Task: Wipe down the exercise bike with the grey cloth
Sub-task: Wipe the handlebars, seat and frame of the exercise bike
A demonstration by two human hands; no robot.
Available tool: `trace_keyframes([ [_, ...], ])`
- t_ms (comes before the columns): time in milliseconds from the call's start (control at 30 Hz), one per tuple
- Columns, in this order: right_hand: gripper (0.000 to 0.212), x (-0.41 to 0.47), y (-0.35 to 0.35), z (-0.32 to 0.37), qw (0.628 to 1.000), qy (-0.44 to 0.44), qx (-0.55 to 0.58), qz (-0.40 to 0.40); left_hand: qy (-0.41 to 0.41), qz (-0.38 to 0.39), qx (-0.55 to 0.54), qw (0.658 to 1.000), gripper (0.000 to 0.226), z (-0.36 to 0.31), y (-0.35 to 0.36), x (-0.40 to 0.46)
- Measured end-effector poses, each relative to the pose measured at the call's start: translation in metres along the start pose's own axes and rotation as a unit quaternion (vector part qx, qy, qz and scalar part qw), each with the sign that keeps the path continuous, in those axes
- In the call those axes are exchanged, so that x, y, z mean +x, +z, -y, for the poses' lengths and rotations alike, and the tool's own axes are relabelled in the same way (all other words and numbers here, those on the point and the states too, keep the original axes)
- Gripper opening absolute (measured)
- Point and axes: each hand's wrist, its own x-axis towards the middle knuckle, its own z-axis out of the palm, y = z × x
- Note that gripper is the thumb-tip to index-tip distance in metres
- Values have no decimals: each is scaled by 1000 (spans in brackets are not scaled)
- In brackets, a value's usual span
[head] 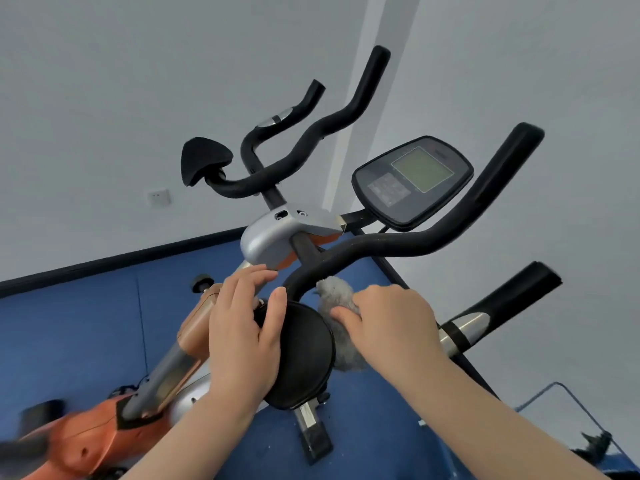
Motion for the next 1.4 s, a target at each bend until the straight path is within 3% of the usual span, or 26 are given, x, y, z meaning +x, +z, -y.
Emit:
trace_keyframes([
  [167, 43, 20, 6, 3, 998, -11, 60, -34, -13, 12, 13, 1000, 30, -4, -1, 0],
  [300, 46, 9, -1, -22, 979, -13, 205, -10, -17, 34, -28, 999, 26, -1, -1, 2],
  [433, 17, 20, -35, -26, 959, -42, 231, -156, -47, 45, -85, 994, 25, -1, -1, 3],
  [500, 26, 31, -43, -11, 959, -116, 180, -183, -57, 38, -107, 992, 25, 1, 0, 2],
  [667, 24, 53, -19, 26, 955, -278, 85, -63, -117, -42, -143, 982, 23, 6, 4, -3],
  [800, 20, 63, -14, 19, 947, -319, 21, -30, -138, -31, -145, 979, 24, 4, 4, -4],
  [967, 20, 85, -48, -25, 958, -281, -25, -46, -140, -29, -129, 981, 21, 1, 3, -2],
  [1167, 25, 65, -20, 23, 926, -376, 28, 24, -130, -67, -122, 982, 14, -7, -1, -3],
  [1400, 23, 88, -58, -46, 963, -270, 9, -13, -94, -35, -85, 991, 16, -29, -4, 8],
])
